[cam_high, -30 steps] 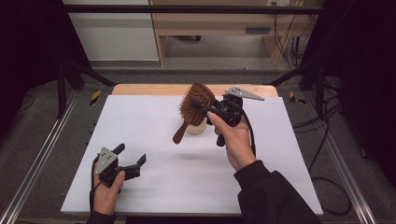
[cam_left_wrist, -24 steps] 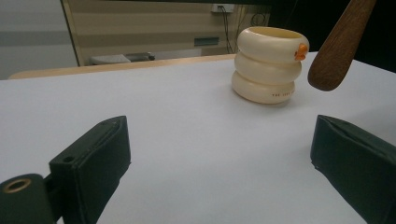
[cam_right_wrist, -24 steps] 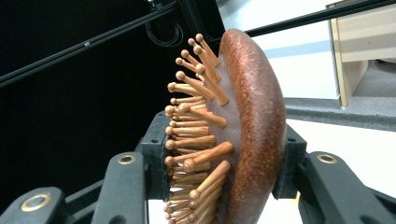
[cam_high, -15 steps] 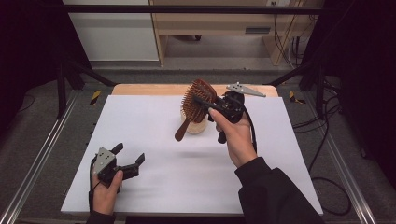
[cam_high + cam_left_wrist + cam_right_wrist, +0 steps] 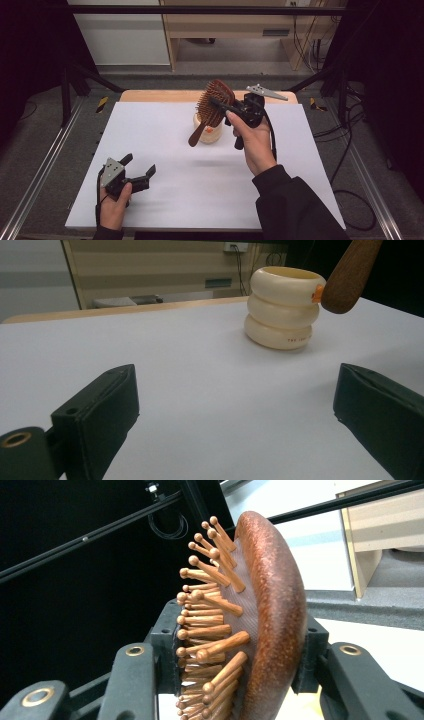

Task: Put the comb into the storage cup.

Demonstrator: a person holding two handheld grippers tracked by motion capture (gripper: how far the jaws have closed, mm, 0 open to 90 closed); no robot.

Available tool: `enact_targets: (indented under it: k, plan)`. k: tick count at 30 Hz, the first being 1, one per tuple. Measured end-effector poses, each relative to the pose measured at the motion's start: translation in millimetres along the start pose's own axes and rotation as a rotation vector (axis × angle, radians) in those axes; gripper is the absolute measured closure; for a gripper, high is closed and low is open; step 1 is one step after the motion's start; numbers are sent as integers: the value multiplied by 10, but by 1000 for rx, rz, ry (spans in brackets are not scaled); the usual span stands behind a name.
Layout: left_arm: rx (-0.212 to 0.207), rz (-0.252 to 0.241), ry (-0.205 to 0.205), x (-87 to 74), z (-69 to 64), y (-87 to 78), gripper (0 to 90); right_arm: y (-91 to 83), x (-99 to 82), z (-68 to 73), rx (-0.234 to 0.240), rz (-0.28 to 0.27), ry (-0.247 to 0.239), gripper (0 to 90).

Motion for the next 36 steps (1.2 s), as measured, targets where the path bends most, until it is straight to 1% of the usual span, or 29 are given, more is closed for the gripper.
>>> enact_targets:
  k: [16, 20, 23, 29, 36]
  plan:
    - [-5, 0, 0, -1, -11, 4, 42, -12, 52, -35, -22, -15, 6, 514]
    - [-5, 0, -1, -1, -6, 2, 42, -19, 79, -41, -25, -25, 10, 515]
    - [-6, -1, -2, -1, -8, 3, 41, -18, 114, -54, -38, -40, 10, 514]
    - [-13, 3, 1, -5, -20, 8, 41, -2, 181, -53, -47, -46, 20, 514]
    - [-15, 3, 1, -5, -24, 8, 41, 11, 208, -79, -51, -50, 24, 514]
Point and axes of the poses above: each handheld gripper's, and its own axes: y roughly forward along the jaws, x roughly out of its top, z roughly to its left, the point moved 8 cm from there along y, roughly forward along the jaws, and after that the axes turned 4 degrees about y, right-handed, at the moved point
